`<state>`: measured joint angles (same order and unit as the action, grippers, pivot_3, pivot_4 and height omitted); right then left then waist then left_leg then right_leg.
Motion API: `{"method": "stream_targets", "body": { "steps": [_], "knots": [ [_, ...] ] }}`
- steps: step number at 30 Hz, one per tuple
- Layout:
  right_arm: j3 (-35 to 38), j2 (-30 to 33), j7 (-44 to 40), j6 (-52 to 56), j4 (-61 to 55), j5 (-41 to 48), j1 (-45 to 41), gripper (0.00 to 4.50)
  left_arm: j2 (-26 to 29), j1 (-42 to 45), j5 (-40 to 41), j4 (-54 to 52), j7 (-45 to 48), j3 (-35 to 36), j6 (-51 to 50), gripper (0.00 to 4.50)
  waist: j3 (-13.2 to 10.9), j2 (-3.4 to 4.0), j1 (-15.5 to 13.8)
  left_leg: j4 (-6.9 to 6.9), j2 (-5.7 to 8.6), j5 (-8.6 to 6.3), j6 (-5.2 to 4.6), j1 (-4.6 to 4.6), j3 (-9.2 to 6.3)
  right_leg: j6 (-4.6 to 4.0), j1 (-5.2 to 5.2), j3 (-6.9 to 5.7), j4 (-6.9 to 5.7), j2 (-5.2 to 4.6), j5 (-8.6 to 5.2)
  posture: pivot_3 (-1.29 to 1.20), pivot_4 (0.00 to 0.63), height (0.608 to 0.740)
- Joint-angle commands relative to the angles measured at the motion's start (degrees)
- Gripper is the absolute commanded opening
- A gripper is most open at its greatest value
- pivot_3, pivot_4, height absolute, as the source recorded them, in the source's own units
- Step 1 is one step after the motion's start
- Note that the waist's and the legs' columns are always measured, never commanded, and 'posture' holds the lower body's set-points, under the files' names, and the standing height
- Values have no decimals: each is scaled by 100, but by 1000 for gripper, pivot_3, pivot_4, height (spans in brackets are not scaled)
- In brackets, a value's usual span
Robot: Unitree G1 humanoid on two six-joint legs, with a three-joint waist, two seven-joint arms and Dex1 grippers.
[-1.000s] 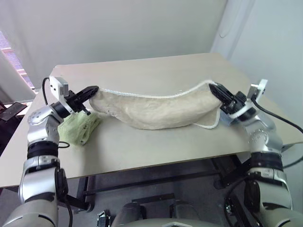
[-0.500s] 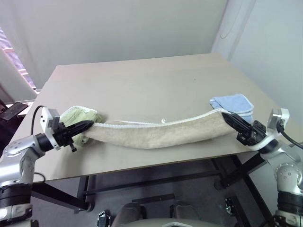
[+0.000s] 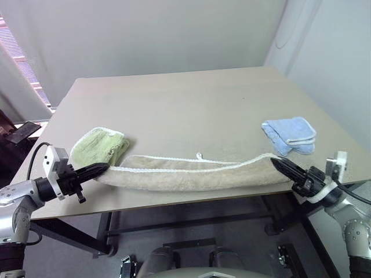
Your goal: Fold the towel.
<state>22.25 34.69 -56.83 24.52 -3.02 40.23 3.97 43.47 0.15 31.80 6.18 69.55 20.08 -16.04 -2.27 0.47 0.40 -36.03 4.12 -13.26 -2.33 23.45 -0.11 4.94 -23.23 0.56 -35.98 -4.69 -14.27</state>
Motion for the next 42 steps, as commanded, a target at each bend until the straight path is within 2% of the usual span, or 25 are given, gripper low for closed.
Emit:
{"method": "stream_targets", "body": {
  "steps": [1,6,10,11,12,17,25,37,40,42],
  "knots": [
    [-330,367,91,568,18,-150,-237,0,-64,140,-45,-127,-54,-133,94,22,-1,2,6,1,0,0,0,0,0,-1,-1,0,1,0,0,0,0,736],
    [-1007,849,79,950,172,-700,-405,0,-158,195,-80,-249,-154,-330,107,22,-1,0,4,0,-1,0,0,2,1,-6,-6,-1,5,-1,-6,0,0,736],
    [-1169,1015,82,1158,287,-865,-631,0,-197,201,-72,-286,-203,-364,116,22,-1,0,4,-1,-1,0,-1,5,1,-6,-4,-1,15,-1,-6,0,0,736],
    [-1172,1065,54,1163,285,-892,-675,478,-207,192,-66,-296,-214,-363,117,0,-1,0,2,-1,-1,0,-1,5,1,-6,-2,-1,17,-1,-6,0,0,736],
    [-1173,1107,54,1137,284,-938,-720,641,-215,180,-62,-306,-225,-362,121,0,-1,0,0,-1,-1,0,-2,6,1,-5,-2,-1,19,-1,-6,0,0,736],
    [-1306,1356,-141,1055,233,-1149,-861,2371,-254,133,-74,-341,-277,-364,141,0,-1,-2,-8,0,-1,-1,-2,6,1,-5,-1,-3,24,-1,-6,0,0,736],
    [-1802,1893,-438,1381,356,-1530,-1337,2371,-310,132,-91,-341,-363,-369,181,0,-1,-1,-4,-1,-1,-1,-3,6,1,-5,-4,-4,29,-2,-6,0,0,736],
    [-2342,1957,-780,1494,754,-1898,-1818,2371,-379,130,-139,-295,-442,-363,279,0,-1,-1,-23,1,-1,-7,-12,6,2,-5,-6,-6,47,-2,-5,0,0,736],
    [-2270,1976,-854,1515,785,-1857,-1849,1795,-374,89,-159,-312,-455,-364,290,0,-1,-1,-64,0,-1,-7,-13,6,2,-5,-6,-6,49,-2,-5,0,0,736],
    [-2218,2047,-984,1500,746,-1808,-1805,1050,-368,86,-160,-319,-462,-365,283,0,-1,-1,-87,1,-1,-7,-13,6,3,-5,-7,-6,49,-2,-4,0,0,736]
  ]
}}
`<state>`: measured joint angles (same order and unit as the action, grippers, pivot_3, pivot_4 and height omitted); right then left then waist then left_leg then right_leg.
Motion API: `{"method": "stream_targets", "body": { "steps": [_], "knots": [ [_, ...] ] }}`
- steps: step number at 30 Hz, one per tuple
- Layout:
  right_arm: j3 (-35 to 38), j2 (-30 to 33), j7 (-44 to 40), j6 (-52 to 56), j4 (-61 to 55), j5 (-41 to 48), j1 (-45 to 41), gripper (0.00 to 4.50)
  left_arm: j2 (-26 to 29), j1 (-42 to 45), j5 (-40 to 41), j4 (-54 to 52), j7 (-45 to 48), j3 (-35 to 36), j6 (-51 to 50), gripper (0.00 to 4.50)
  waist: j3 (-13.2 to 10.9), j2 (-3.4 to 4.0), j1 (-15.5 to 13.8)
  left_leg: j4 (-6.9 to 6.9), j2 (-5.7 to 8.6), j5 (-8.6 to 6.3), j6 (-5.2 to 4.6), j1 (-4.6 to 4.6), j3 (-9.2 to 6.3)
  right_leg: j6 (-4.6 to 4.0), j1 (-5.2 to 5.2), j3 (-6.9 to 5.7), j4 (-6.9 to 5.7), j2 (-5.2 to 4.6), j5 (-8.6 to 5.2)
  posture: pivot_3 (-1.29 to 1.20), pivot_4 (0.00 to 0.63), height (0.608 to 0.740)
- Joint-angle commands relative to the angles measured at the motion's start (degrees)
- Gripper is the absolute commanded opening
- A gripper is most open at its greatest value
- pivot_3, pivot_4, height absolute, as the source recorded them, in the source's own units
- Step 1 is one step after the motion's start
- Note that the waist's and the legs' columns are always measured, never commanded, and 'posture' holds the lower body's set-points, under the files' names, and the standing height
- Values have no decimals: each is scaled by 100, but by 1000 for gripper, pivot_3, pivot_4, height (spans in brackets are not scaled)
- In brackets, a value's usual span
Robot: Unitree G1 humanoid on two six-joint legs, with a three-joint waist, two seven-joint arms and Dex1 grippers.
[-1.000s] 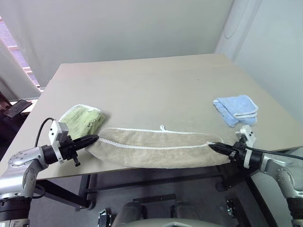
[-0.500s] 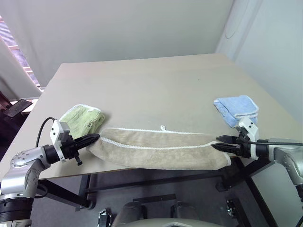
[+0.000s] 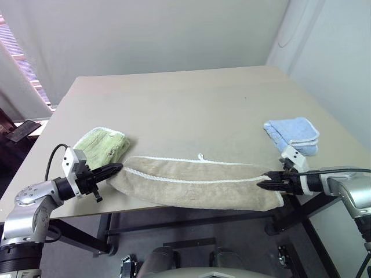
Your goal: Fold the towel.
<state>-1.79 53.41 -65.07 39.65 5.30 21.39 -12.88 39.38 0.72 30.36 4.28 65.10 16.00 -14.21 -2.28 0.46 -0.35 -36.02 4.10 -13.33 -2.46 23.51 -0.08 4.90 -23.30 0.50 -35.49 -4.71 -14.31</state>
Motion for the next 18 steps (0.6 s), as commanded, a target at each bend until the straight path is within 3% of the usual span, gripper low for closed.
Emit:
{"method": "stream_targets", "body": {
  "steps": [1,3,11,15,18],
  "knots": [
    [202,194,-184,-19,-96,81,-107,707,41,35,-19,-124,-23,42,102,0,0,0,-30,0,0,0,0,0,0,0,-1,0,0,0,0,0,0,736],
    [302,194,-178,29,-112,147,-113,21,44,47,-25,-103,-30,43,106,0,0,0,-40,1,0,0,0,0,0,0,-2,0,0,0,0,0,0,736],
    [1140,327,-235,274,-444,736,-276,21,68,390,139,72,-78,188,-47,0,-1,0,-46,0,0,-1,-1,1,0,0,2,-1,3,0,0,0,0,736],
    [1339,22,180,-93,163,663,-1035,21,-5,1134,373,316,-280,253,-325,0,-1,1,-43,-6,0,-1,-1,-1,0,1,3,-3,0,0,2,0,0,736],
    [1290,-438,777,-967,1045,239,-1879,21,-203,2130,356,863,-592,226,-277,0,0,-3,-41,-12,0,-1,-1,-2,0,1,6,-11,2,0,13,0,0,736]
  ]
}}
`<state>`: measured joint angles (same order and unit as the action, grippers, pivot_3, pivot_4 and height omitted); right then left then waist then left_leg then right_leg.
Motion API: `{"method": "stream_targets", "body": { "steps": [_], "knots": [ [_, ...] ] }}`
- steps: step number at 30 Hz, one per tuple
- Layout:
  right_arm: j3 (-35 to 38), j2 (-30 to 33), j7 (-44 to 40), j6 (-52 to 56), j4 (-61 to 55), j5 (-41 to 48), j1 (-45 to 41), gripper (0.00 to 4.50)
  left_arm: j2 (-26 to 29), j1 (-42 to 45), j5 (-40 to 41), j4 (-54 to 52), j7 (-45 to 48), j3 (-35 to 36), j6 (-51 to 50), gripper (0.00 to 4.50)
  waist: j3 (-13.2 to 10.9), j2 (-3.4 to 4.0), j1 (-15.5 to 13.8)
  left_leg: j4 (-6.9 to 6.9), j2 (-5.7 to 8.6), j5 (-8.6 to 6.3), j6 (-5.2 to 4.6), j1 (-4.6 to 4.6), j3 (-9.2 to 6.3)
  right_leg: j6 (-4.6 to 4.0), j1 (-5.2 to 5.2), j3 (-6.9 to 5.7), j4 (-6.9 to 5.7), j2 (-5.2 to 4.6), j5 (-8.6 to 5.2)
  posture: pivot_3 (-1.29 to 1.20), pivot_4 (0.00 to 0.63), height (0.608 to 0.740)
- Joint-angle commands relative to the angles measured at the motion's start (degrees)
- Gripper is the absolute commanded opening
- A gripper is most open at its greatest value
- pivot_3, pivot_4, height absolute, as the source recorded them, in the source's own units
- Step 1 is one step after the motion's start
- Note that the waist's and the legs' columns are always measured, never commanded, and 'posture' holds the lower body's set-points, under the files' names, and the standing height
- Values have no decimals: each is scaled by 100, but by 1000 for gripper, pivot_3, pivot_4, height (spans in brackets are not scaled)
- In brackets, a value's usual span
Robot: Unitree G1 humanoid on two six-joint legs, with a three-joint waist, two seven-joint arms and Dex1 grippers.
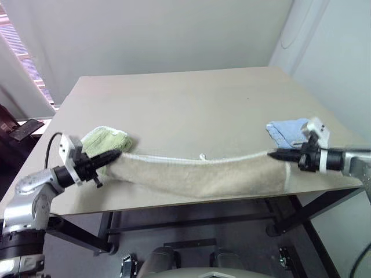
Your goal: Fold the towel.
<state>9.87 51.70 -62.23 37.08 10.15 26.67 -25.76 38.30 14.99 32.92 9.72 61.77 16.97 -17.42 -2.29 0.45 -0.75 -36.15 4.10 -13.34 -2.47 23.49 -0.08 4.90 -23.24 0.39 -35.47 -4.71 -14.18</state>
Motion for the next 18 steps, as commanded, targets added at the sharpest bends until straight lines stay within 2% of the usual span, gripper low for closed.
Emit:
{"method": "stream_targets", "body": {
  "steps": [1,4,9,13,18],
  "knots": [
    [106,-443,713,-1000,896,-421,-899,21,-187,1127,68,649,-428,138,65,0,2,-4,-1,0,0,0,0,0,0,3,1,-3,2,0,4,0,0,736],
    [90,-1057,1377,-2155,2303,-812,-2055,21,-577,2786,-489,2222,-1046,-31,843,0,0,-12,-8,-10,2,3,2,-1,-2,14,2,-9,-4,4,16,0,0,736],
    [107,-1444,2316,-3977,4563,-1402,-3571,21,-907,4737,-1221,4737,-1978,-108,2118,0,2,-15,14,1,17,8,6,11,-2,58,0,-9,-7,6,50,0,0,736],
    [108,-1447,2454,-4700,5424,-1611,-4075,21,-954,5181,-1564,5623,-2167,-168,2752,0,2,-15,45,35,15,23,19,22,-2,59,-27,-9,-1,7,50,0,0,736],
    [168,-1310,1130,-4319,5326,-1357,-3744,21,-955,4508,-1518,5196,-383,-387,2725,0,2,-13,170,60,11,25,16,31,-3,59,-35,-10,17,11,50,0,0,736]
  ]
}}
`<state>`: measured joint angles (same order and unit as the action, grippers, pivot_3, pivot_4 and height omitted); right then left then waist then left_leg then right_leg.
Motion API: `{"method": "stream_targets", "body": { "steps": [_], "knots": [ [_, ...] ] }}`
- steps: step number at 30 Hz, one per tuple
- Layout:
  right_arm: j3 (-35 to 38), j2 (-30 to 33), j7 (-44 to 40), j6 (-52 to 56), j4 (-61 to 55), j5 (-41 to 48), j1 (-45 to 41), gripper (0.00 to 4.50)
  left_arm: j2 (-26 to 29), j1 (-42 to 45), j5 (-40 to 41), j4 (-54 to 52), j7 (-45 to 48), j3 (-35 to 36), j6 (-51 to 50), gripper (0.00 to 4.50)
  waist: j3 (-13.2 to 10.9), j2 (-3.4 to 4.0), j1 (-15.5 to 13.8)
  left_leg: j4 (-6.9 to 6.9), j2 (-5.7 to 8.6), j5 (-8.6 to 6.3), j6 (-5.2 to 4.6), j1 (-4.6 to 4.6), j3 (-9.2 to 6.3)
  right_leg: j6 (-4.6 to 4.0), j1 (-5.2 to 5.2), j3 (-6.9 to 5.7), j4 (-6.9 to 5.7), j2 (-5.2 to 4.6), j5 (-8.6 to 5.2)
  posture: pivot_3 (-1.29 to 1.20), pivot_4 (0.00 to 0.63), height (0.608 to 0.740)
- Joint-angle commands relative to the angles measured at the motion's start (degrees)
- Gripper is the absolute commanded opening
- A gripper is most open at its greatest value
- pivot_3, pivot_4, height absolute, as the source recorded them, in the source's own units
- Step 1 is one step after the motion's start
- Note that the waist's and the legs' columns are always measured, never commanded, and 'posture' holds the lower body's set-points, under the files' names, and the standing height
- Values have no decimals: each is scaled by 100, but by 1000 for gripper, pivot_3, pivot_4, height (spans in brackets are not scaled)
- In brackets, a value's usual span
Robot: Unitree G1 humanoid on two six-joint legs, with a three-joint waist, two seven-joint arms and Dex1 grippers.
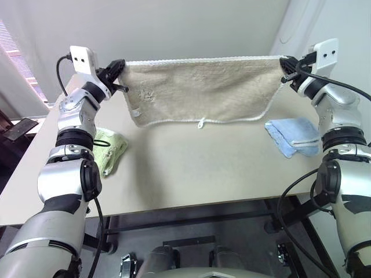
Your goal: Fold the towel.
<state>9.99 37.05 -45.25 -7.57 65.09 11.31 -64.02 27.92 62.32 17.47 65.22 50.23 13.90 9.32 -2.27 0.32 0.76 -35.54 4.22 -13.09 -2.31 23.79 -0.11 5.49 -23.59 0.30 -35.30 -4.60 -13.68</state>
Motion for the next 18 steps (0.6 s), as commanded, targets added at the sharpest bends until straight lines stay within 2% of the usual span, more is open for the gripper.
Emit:
{"method": "stream_targets", "body": {
  "steps": [1,6,13,18],
  "knots": [
    [168,190,-810,272,-277,240,228,21,113,-434,30,-547,1053,-138,4,0,0,0,28,-3,0,0,-1,1,0,0,1,0,1,0,0,0,0,736],
    [216,407,-1728,1156,-1434,605,1303,21,313,-1615,303,-1935,1895,-203,-651,0,-1,1,46,-41,-2,-32,-25,9,-1,-1,6,2,-15,-6,0,0,0,736],
    [710,870,-2097,2942,-3921,1580,3114,21,768,-3094,848,-4098,1992,10,-1883,0,2,6,15,-77,-3,-32,-22,-2,-2,-4,8,6,-67,-12,-2,0,0,736],
    [964,1096,-2209,3503,-5096,1910,4412,21,1032,-4112,1199,-5219,1858,197,-2480,0,4,6,-9,-73,-6,-32,-22,-32,-2,-41,32,6,-74,-12,-23,0,0,736]
  ]
}}
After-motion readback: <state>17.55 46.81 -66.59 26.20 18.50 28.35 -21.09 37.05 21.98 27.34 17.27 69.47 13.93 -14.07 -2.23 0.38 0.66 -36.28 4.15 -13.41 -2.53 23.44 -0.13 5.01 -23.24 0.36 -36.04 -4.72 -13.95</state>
